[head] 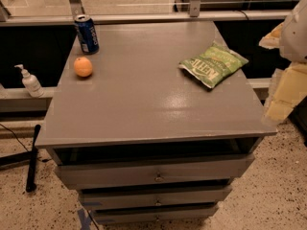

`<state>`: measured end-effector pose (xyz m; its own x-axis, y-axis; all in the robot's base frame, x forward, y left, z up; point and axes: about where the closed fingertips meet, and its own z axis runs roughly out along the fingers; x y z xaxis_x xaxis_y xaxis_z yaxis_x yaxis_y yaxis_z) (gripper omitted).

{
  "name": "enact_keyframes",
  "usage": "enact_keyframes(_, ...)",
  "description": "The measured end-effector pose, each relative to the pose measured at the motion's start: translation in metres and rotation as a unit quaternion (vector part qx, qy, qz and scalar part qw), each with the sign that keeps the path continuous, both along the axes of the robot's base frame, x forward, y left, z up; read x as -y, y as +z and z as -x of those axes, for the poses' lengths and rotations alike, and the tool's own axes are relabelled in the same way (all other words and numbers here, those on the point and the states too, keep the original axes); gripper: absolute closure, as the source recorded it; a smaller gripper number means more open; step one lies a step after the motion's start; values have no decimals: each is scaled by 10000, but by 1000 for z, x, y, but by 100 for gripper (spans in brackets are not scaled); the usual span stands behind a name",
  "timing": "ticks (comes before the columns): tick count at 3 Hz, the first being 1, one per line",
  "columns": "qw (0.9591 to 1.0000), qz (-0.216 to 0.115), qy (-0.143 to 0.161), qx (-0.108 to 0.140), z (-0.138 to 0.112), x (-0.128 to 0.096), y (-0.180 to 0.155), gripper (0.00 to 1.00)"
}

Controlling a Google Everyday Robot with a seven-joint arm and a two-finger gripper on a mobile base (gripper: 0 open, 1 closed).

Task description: Pick orange

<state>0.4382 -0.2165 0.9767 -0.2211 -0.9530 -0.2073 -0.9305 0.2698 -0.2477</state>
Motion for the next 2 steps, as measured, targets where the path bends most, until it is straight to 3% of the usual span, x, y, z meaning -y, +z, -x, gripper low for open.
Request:
enact_keyframes(1,10000,0,0,1,0,0,0,0)
enact_keyframes(2,9998,-205,-28,28,-5,-10,-8,0)
